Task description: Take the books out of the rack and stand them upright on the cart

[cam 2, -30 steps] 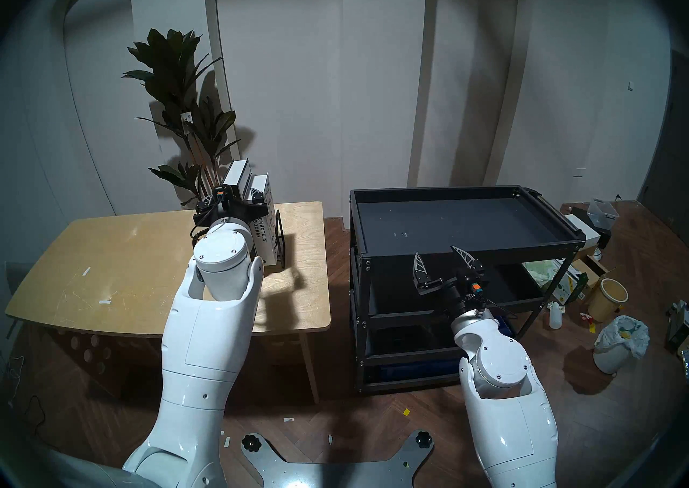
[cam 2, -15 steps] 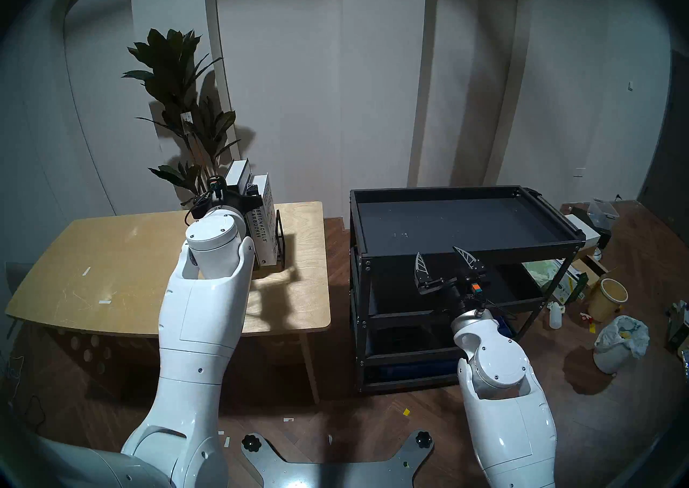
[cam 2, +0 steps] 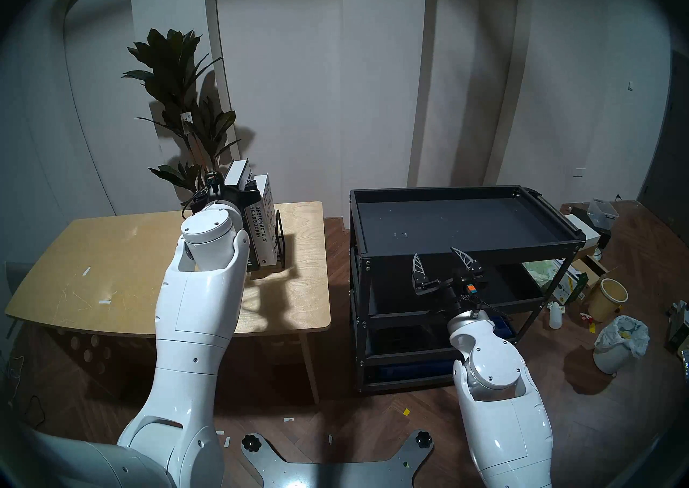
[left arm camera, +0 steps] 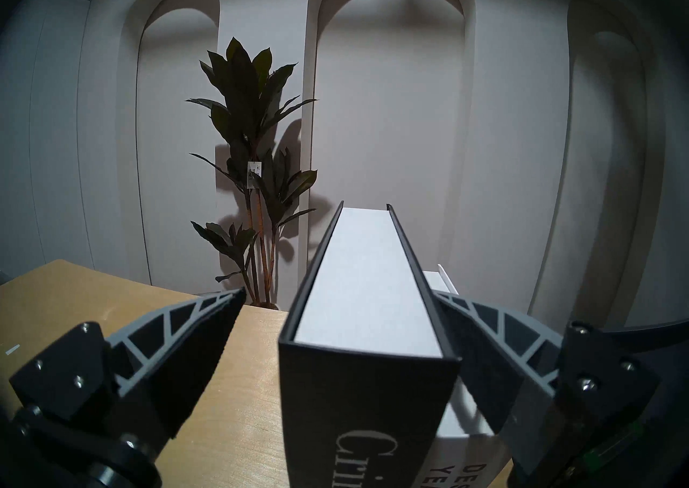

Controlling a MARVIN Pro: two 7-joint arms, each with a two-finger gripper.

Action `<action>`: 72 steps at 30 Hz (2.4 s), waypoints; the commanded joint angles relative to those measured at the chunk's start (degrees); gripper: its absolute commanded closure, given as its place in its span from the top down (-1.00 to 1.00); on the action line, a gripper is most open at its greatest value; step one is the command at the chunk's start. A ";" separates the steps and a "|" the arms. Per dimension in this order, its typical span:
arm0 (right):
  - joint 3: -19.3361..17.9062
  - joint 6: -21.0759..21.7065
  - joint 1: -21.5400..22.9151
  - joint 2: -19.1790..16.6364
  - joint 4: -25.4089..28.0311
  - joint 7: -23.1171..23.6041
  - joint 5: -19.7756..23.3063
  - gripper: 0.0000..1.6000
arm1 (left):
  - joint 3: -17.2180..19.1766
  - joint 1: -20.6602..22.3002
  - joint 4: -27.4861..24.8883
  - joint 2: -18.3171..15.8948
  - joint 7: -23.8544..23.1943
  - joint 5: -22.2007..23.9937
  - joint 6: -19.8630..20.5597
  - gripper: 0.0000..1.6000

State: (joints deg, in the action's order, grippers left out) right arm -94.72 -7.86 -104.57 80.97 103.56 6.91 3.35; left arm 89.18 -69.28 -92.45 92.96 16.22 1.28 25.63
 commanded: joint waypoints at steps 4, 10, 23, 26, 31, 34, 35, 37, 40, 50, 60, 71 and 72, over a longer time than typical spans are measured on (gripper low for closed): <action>0.09 -0.31 0.00 0.23 1.21 -0.41 -0.24 1.00 | -0.24 2.41 0.39 -0.24 -0.80 0.56 -1.00 0.89; 0.16 -0.19 -0.17 0.18 1.20 -0.75 -0.71 1.00 | -0.68 2.91 1.39 -0.33 -1.30 1.10 -1.99 0.84; -0.14 -0.26 -0.01 0.30 1.29 -1.55 -1.30 1.00 | -0.92 3.41 1.79 -0.15 -1.06 2.35 -3.01 -0.46; -0.09 -0.27 0.14 0.26 1.20 -1.43 -1.36 1.00 | -0.97 3.55 1.75 -0.16 -0.52 2.06 -3.16 -0.51; 0.06 -0.34 0.38 0.16 1.00 -1.27 -1.48 1.00 | -1.05 3.74 1.45 -0.56 -0.43 1.77 -3.46 -1.00; 0.23 -0.33 0.55 0.15 0.95 -1.11 -1.51 1.00 | -1.44 3.80 0.87 -1.23 -0.49 1.17 -3.95 -1.00; 0.26 -0.32 0.60 0.16 0.93 -1.02 -1.51 1.00 | -1.51 3.80 0.56 -1.34 -0.52 1.10 -3.88 -1.00; 0.27 -0.37 0.68 0.15 0.87 -0.87 -1.50 1.00 | -1.82 3.76 -0.22 -1.62 -0.31 0.60 -4.08 -1.00; 0.23 -0.54 0.80 0.19 0.71 -0.59 -1.39 1.00 | -2.04 3.69 -1.80 -1.78 -0.11 0.36 -3.77 -1.00; 0.25 -0.91 1.15 0.32 0.68 0.16 -1.04 1.00 | -3.40 2.79 -9.41 -2.60 -0.22 -0.41 -0.50 -1.00; 0.48 -1.30 0.82 0.47 0.67 1.12 -0.29 1.00 | -3.97 3.46 -15.30 -3.28 0.36 -1.40 2.21 -1.00; 1.64 -2.33 0.99 0.11 0.36 2.25 -0.78 1.00 | -4.97 5.08 -23.35 -3.04 -0.50 -0.77 4.03 -1.00; 2.04 -2.50 1.10 -0.13 0.34 2.13 -1.75 1.00 | -5.17 5.12 -24.39 -3.05 -0.57 -0.83 4.74 -1.00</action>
State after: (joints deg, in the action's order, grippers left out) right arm -93.72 -8.71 -104.03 81.35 102.87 9.14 3.66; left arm 84.60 -67.28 -110.92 89.50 16.07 0.29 30.15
